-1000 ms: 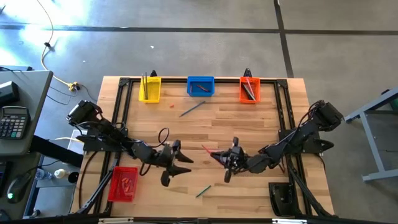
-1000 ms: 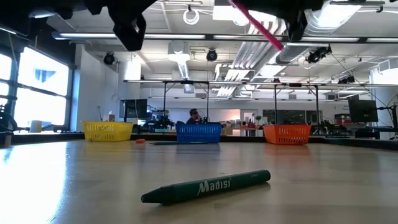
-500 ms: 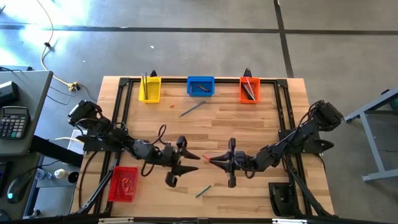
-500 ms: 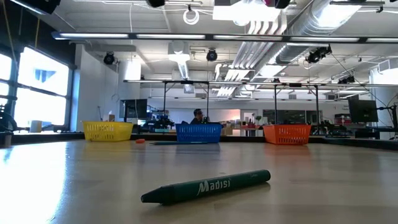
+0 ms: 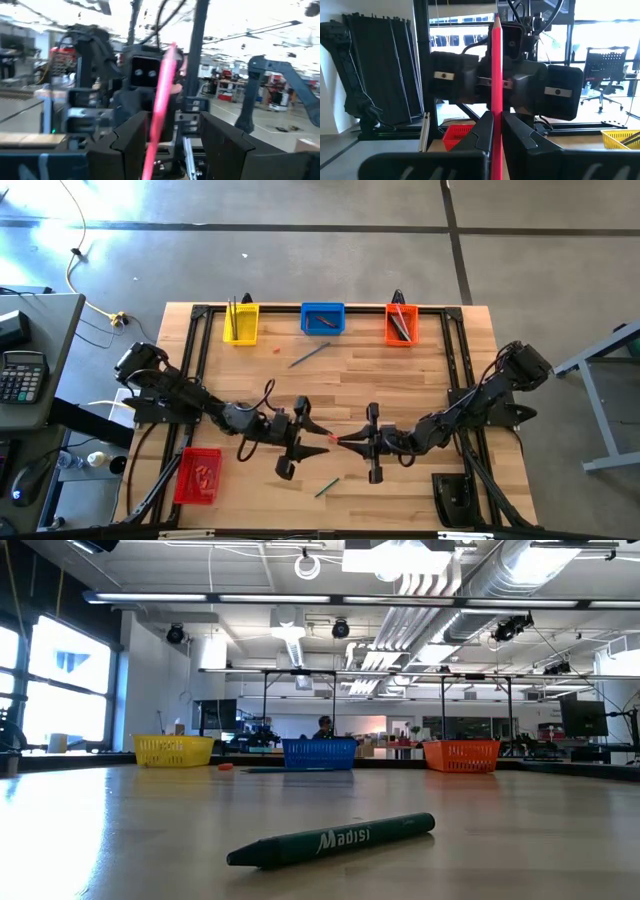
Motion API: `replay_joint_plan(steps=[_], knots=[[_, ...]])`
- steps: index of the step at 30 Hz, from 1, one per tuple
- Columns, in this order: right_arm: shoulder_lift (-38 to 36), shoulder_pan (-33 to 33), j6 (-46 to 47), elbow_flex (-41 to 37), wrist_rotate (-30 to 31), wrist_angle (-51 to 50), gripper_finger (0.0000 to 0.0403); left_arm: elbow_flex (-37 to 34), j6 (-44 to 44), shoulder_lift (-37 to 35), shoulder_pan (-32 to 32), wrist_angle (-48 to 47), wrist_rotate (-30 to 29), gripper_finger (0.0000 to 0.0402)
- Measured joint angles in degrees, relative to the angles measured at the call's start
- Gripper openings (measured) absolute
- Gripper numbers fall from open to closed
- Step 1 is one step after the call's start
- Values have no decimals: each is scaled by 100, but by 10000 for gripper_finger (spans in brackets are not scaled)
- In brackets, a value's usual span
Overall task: Sort crayons/erasers/pens/pencils in bins
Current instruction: Put the pink colored pencil into the yellow bin
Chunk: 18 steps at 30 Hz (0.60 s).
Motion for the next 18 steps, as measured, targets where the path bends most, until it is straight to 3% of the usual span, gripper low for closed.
replay_joint_plan(steps=[9, 18], knots=[[0, 2, -16, 2, -19, -13, 12, 558, 594, 569, 35, 110, 219, 159], [0, 7, -64, 4, -100, -17, 12, 583, 887, 576, 39, 191, 327, 59]])
